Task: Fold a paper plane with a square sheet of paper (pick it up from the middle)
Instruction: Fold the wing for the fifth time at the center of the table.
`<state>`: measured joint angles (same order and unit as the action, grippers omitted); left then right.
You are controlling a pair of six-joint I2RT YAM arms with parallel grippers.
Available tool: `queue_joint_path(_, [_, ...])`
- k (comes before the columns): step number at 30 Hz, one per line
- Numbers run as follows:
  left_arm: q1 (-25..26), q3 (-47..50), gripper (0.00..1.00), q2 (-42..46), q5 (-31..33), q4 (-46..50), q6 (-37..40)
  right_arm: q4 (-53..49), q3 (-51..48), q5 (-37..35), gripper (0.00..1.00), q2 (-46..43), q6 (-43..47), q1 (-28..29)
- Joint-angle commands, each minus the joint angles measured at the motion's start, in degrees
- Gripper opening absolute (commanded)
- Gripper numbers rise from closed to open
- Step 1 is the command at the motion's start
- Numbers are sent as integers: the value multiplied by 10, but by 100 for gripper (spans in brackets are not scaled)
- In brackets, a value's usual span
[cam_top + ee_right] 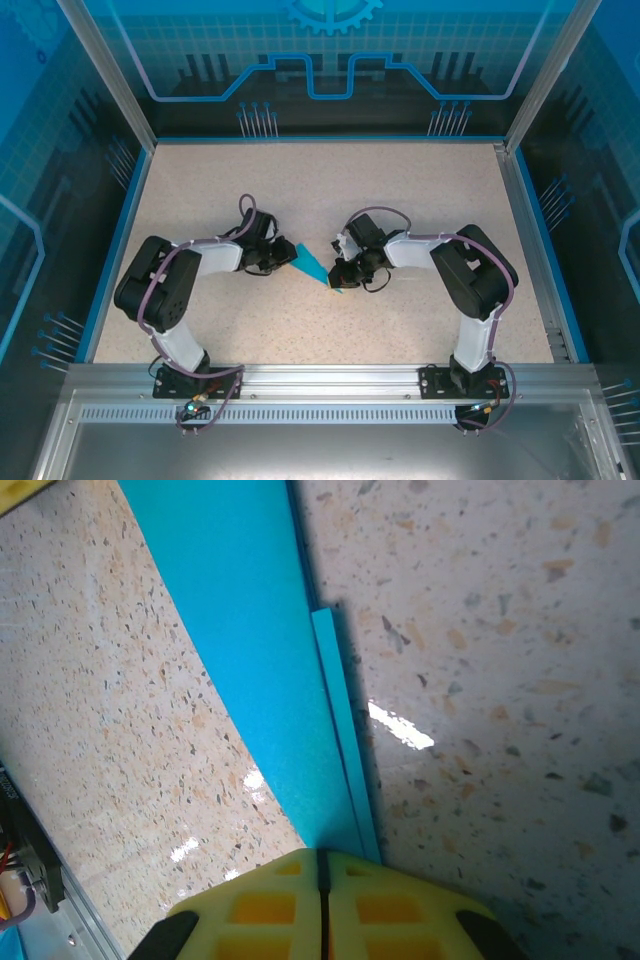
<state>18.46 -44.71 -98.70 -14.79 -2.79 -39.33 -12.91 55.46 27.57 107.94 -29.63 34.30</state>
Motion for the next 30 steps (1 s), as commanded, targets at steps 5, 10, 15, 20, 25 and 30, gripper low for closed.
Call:
queue_joint_path(5, [-6,-3,16,-43,-9,33,26,-79,-10,-71,8,8,1,3])
queue_joint_path(10, [-6,-2,16,-48,-10,42,26,-105,86,-77,8,-19,9,40])
queue_joint_path(15, [-6,-8,16,-48,-10,54,30,-77,144,-90,7,36,-16,61])
queue_joint_path(20, [-6,-14,16,-53,-11,63,34,-76,175,-106,7,76,-25,62])
queue_joint_path(25, [-6,-18,16,-57,-8,72,34,-87,190,-108,7,97,-21,62])
queue_joint_path(30, [-6,-26,17,-61,2,90,30,-93,165,-115,7,94,-18,55])
